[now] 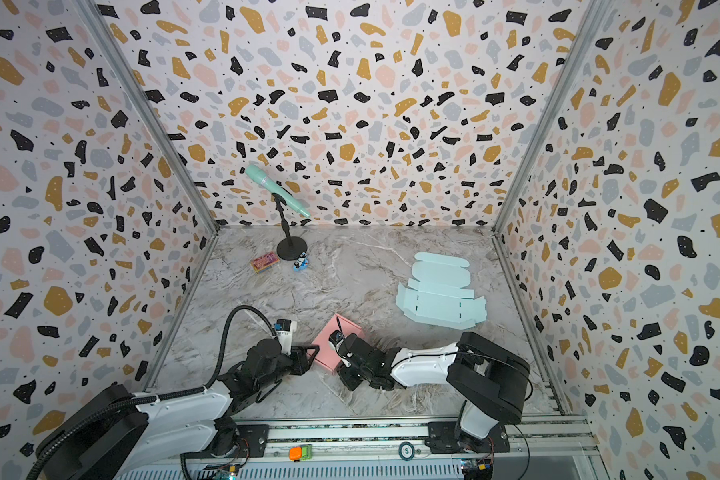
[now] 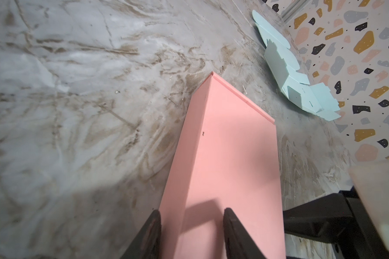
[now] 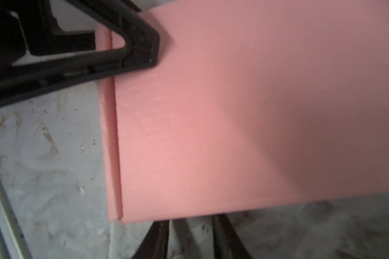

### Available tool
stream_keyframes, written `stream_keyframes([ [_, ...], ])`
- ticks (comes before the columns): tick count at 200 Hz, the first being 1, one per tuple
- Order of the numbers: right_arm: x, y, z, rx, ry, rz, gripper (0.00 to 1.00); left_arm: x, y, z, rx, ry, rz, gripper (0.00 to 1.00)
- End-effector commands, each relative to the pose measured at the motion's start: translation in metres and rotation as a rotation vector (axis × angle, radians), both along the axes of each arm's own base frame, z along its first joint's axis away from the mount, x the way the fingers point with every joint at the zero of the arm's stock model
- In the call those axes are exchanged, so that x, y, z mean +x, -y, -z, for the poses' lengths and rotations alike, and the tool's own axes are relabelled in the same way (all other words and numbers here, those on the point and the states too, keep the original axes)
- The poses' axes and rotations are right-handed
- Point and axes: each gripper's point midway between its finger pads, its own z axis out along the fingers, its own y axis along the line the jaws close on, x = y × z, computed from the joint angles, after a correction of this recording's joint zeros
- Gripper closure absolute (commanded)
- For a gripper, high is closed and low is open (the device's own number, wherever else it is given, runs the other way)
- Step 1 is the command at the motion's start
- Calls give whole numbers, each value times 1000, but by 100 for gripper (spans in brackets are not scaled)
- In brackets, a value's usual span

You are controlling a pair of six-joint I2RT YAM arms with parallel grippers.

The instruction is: Fold the paper box

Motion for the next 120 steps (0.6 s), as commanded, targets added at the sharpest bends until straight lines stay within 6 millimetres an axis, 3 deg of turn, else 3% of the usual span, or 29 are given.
stream_keyframes([
  [1, 4, 3, -17, 48, 25, 12, 66, -3, -5, 2, 24, -17, -12, 50],
  [40, 16, 17, -25, 53, 43, 46, 66, 4, -14, -7, 43, 3, -42, 44],
  [120, 48, 45, -34, 38, 73, 117, 66, 31, -7, -30, 79, 53, -28, 44],
])
